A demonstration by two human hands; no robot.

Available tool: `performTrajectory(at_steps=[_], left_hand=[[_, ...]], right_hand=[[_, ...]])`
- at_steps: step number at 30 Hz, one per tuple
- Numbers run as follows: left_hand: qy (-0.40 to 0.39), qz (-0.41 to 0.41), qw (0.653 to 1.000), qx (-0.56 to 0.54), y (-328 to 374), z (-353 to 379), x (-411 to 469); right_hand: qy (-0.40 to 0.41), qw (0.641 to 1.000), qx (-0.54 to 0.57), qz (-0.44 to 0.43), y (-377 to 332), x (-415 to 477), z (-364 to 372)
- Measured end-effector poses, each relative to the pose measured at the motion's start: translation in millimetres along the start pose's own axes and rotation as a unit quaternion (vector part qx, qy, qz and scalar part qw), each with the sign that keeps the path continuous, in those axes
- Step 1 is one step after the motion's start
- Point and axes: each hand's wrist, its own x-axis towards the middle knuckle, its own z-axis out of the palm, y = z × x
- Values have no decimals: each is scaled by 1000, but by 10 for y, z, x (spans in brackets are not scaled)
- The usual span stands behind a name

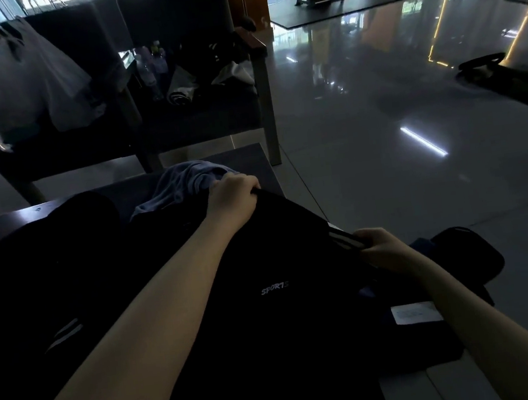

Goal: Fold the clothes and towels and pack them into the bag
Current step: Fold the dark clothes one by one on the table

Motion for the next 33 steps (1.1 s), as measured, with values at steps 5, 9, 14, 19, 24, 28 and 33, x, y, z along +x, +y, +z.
performTrajectory(at_steps=[5, 9, 14, 19, 24, 28, 33], left_hand=[[14, -31, 999, 4, -70, -155, -210], [7, -89, 996, -4, -122, -318, -326], [-36, -139, 986, -88, -182, -476, -454], [-122, -194, 958, -173, -236, -485, -545], [-119, -158, 967, -159, -336, -359, -684], [-40, -145, 980, -130, -430, -233, -683], [-30, -162, 978, -129, -487, -147, -705]], right_hand=[[85, 994, -12, -75, -284, -521, -15], [112, 982, 31, -152, -660, -954, 302], [85, 960, -53, -262, -864, -1184, 911], [61, 956, -112, -265, -889, -1114, 1384], [17, 960, -148, -239, -868, -1078, 1656], [-37, 959, -161, -228, -798, -1053, 1738], [-3, 966, -132, -221, -811, -1090, 1794]])
